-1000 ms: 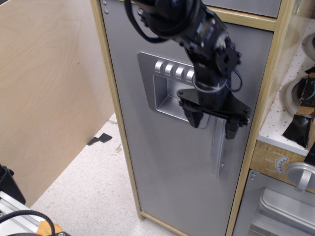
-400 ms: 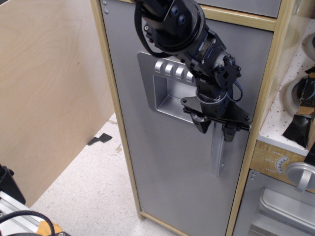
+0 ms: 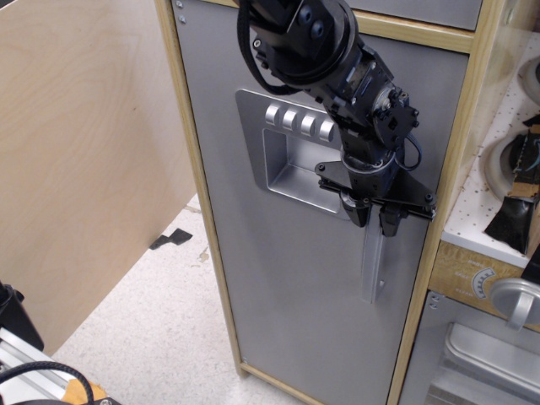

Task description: Open fridge

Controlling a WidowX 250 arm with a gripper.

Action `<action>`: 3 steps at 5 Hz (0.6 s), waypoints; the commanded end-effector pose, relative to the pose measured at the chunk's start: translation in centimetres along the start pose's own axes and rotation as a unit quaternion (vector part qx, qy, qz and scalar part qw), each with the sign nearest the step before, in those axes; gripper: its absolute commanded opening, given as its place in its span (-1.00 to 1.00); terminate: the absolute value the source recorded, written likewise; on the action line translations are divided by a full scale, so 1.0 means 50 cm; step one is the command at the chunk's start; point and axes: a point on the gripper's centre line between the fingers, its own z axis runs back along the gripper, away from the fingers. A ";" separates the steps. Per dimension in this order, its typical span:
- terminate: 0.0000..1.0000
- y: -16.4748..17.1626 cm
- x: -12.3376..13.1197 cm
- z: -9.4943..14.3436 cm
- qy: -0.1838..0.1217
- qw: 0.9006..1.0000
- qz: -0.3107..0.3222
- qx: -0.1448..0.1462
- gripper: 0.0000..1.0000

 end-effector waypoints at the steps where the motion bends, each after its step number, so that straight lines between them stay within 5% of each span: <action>1: -1.00 -0.002 -0.036 0.057 0.025 0.999 0.025 -0.005 -1.00; 2: -1.00 0.001 -0.076 0.077 0.049 0.998 0.030 -0.005 -1.00; 3: -1.00 0.002 -0.124 0.094 0.075 0.996 0.037 -0.015 1.00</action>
